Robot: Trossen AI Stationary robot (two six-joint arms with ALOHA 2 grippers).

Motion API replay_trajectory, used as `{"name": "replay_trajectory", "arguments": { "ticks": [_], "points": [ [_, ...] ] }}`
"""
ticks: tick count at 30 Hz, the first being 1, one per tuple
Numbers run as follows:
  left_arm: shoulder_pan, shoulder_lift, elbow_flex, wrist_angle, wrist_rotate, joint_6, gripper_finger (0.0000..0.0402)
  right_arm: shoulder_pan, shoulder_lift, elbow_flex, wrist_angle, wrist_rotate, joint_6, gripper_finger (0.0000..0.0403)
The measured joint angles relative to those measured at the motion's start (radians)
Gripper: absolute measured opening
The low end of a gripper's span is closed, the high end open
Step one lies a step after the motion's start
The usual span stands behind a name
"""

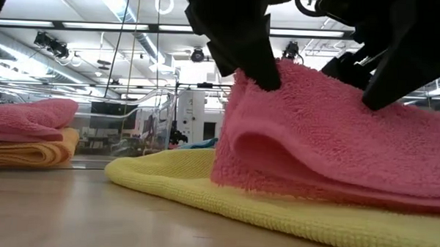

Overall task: Fold microfiber towels
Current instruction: Put the folded pink microfiber cloth into the transparent bin

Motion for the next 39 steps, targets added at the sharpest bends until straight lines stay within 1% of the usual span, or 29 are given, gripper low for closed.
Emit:
{"name": "replay_trajectory", "arguments": {
  "ticks": [3, 7, 10, 14, 15, 17, 18, 21, 22, 24, 27, 29, 32, 36, 39],
  "points": [
    [-0.005, 0.000, 0.000, -0.002, -0.012, 0.009, 0.0016, 0.000, 0.000, 0.000, -0.015, -0.005, 0.015, 0.0234],
    [-0.010, 0.000, 0.000, -0.001, -0.021, 0.011, 0.0038, 0.008, 0.000, 0.000, -0.029, -0.005, 0.017, 0.0178],
    [-0.010, 0.000, 0.000, 0.003, -0.021, 0.009, 0.0052, 0.010, 0.000, 0.000, -0.036, -0.006, 0.014, 0.0120],
    [-0.010, 0.000, 0.000, 0.033, -0.021, -0.017, 0.0069, 0.010, 0.000, 0.000, -0.058, -0.006, 0.015, 0.0028],
    [-0.010, -0.001, 0.000, 0.035, -0.021, -0.026, 0.0077, 0.011, 0.000, 0.000, -0.062, -0.006, 0.014, 0.0017],
    [-0.010, -0.017, -0.001, 0.017, -0.027, -0.033, 0.0093, 0.016, -0.001, 0.000, -0.084, -0.009, 0.021, 0.0015],
    [-0.010, -0.034, -0.001, 0.015, -0.046, -0.033, 0.0101, 0.018, -0.004, 0.000, -0.099, -0.009, 0.026, 0.0015],
    [-0.035, -0.097, -0.002, 0.019, -0.195, -0.003, 0.0113, 0.032, -0.009, 0.000, -0.117, 0.017, 0.037, 0.0015],
    [-0.049, -0.114, -0.017, 0.038, -0.253, 0.019, 0.0115, 0.037, -0.009, 0.000, -0.117, 0.022, 0.038, 0.0015],
    [-0.073, -0.138, -0.064, 0.112, -0.318, 0.044, 0.0115, 0.048, -0.009, 0.000, -0.119, 0.024, 0.043, 0.0015],
    [-0.088, -0.147, -0.171, 0.260, -0.320, 0.038, 0.0111, 0.059, -0.009, 0.000, -0.118, 0.031, 0.061, 0.0015],
    [-0.084, -0.148, -0.246, 0.387, -0.320, 0.004, 0.0111, 0.062, -0.009, 0.000, -0.109, 0.041, 0.067, 0.0015],
    [-0.070, -0.148, -0.333, 0.545, -0.326, -0.056, 0.0125, 0.064, -0.009, 0.000, -0.095, 0.053, 0.082, 0.0015],
    [-0.069, -0.149, -0.386, 0.682, -0.316, -0.087, 0.0172, 0.064, -0.009, 0.000, -0.095, 0.073, 0.087, 0.0015],
    [-0.072, -0.142, -0.389, 0.703, -0.291, -0.141, 0.0222, 0.061, -0.009, 0.000, -0.087, 0.083, 0.098, 0.0015]
  ]
}}
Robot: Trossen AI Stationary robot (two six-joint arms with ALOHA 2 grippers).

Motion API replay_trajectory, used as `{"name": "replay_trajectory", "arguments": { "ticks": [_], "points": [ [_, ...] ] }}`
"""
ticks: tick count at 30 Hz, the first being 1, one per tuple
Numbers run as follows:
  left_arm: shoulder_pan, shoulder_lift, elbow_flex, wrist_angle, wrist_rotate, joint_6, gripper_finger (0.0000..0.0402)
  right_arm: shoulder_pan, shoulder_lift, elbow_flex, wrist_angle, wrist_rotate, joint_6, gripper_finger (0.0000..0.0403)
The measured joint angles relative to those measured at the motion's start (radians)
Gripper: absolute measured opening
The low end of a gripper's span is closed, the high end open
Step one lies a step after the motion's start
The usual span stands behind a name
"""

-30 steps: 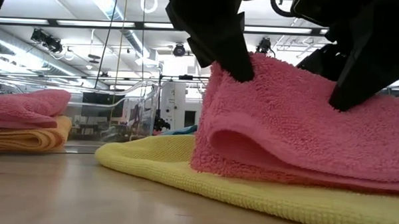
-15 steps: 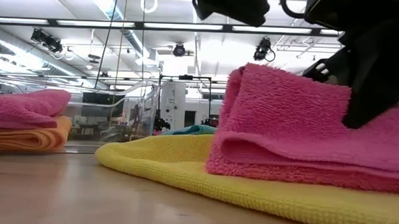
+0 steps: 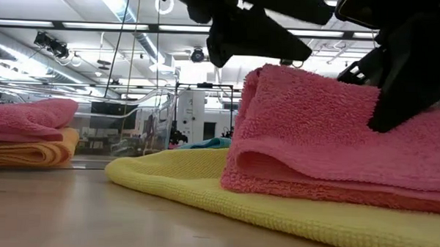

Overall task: Fold microfiber towels
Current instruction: Put the folded pink microfiber cloth into the transparent bin

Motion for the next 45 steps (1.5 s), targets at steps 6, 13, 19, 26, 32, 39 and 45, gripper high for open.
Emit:
{"name": "replay_trajectory", "arguments": {
  "ticks": [6, 13, 19, 26, 32, 39, 45],
  "points": [
    [0.017, 0.027, -0.001, -0.053, 0.030, -0.060, 0.0297, -0.006, 0.000, 0.000, 0.028, 0.021, -0.001, 0.0015],
    [0.023, 0.027, -0.001, -0.150, 0.075, -0.117, 0.0280, -0.008, 0.000, 0.000, 0.039, 0.044, 0.012, 0.0015],
    [0.023, 0.027, 0.001, -0.172, 0.076, -0.120, 0.0212, -0.009, 0.000, 0.000, 0.042, 0.047, 0.009, 0.0015],
    [0.042, 0.023, 0.001, -0.183, 0.242, -0.137, 0.0049, -0.007, 0.000, 0.000, 0.053, 0.047, -0.003, 0.0034],
    [0.055, -0.011, 0.106, -0.450, 0.344, -0.138, 0.0026, -0.007, 0.000, 0.018, 0.037, 0.016, -0.038, 0.0108],
    [0.045, -0.009, 0.371, -1.044, 0.386, -0.062, 0.0013, -0.007, 0.000, 0.082, -0.070, 0.045, -0.060, 0.0187],
    [0.040, -0.011, 0.476, -1.473, 0.469, -0.034, 0.0014, -0.003, 0.000, 0.082, -0.074, 0.103, -0.066, 0.0201]
  ]
}}
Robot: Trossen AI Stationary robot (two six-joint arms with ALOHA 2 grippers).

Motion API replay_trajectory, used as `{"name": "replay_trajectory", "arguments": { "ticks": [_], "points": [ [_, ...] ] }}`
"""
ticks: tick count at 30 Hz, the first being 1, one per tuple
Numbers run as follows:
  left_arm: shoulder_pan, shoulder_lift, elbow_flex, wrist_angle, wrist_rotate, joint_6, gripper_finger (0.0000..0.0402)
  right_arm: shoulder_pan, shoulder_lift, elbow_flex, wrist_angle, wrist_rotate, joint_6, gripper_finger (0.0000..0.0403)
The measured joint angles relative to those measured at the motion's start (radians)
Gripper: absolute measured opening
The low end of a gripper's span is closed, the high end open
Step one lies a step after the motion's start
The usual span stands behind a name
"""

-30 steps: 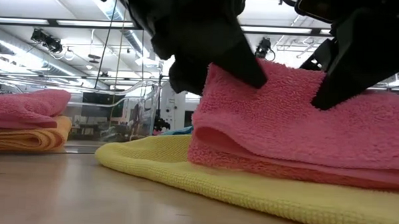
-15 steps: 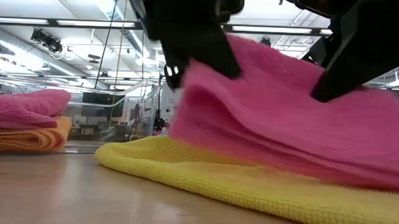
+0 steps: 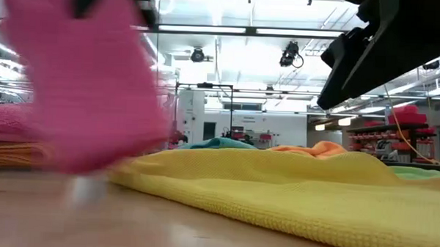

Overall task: Fold microfiber towels
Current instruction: Put the folded pink microfiber cloth into the transparent bin

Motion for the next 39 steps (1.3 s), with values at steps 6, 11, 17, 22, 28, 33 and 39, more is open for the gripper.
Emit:
{"name": "replay_trajectory", "arguments": {
  "ticks": [6, 11, 17, 22, 28, 33, 39],
  "points": [
    [-0.041, -0.012, -0.070, -0.211, 0.162, -0.001, 0.0013, 0.024, 0.000, 0.000, 0.002, 0.020, 0.001, 0.0198],
    [-0.031, -0.023, -0.083, -0.217, 0.187, -0.015, 0.0017, 0.026, 0.000, 0.000, 0.012, 0.045, -0.001, 0.0198],
    [0.015, -0.115, -0.083, -0.221, 0.135, -0.001, 0.0013, 0.026, 0.000, -0.001, 0.032, 0.049, -0.022, 0.0198],
    [0.030, -0.190, -0.083, -0.221, 0.090, 0.064, 0.0013, 0.025, 0.000, -0.001, 0.031, 0.051, -0.032, 0.0197],
    [0.090, -0.251, -0.183, -0.220, 0.068, 0.084, 0.0013, 0.023, 0.000, -0.001, 0.038, 0.051, -0.037, 0.0197],
    [0.151, -0.284, -0.358, -0.218, 0.145, 0.124, 0.0013, 0.023, 0.000, -0.001, 0.038, 0.051, -0.034, 0.0197],
    [0.206, -0.341, -0.397, -0.218, 0.120, 0.258, 0.0013, 0.022, 0.000, -0.001, 0.039, 0.079, -0.038, 0.0197]
  ]
}}
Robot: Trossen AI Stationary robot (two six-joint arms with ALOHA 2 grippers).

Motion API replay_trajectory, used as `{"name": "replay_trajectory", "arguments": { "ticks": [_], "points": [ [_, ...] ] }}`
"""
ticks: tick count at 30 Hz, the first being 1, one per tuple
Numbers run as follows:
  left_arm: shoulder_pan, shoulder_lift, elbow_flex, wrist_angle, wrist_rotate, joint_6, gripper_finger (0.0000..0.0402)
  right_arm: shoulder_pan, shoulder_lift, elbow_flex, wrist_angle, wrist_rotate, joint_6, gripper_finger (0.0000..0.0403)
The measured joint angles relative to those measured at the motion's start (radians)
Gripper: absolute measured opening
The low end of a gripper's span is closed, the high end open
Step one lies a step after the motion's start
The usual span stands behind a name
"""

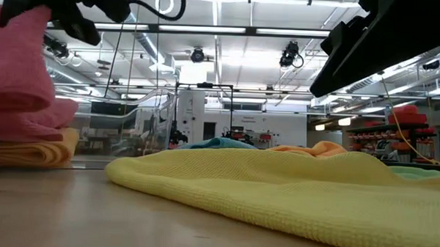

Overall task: Fold microfiber towels
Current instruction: Put the folded pink microfiber cloth into the transparent bin

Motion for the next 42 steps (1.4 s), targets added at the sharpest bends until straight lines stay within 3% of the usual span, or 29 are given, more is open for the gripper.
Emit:
{"name": "replay_trajectory", "arguments": {
  "ticks": [7, 13, 16, 22, 31, 36, 42],
  "points": [
    [0.076, -0.037, -0.008, 0.000, -0.102, 0.113, 0.0013, -0.013, 0.000, 0.000, 0.005, 0.011, -0.005, 0.0197],
    [0.137, -0.028, -0.149, -0.005, -0.105, 0.193, 0.0013, -0.011, 0.000, 0.000, 0.008, 0.012, -0.008, 0.0197],
    [0.151, -0.028, -0.210, -0.003, -0.180, 0.225, 0.0014, -0.011, 0.000, 0.000, 0.008, 0.012, -0.012, 0.0197],
    [0.123, -0.028, -0.224, -0.003, -0.320, 0.259, 0.0034, -0.018, 0.000, 0.000, 0.010, 0.017, -0.031, 0.0197],
    [0.021, -0.028, -0.219, 0.068, -0.333, 0.330, 0.0016, -0.032, 0.000, 0.000, 0.019, 0.021, -0.053, 0.0197],
    [-0.008, -0.028, -0.229, 0.122, -0.463, 0.271, 0.0058, -0.031, 0.000, 0.000, 0.022, 0.020, -0.054, 0.0197],
    [-0.012, -0.027, -0.243, 0.146, -0.488, 0.214, 0.0137, -0.031, 0.000, 0.000, 0.026, 0.014, -0.054, 0.0197]
  ]
}}
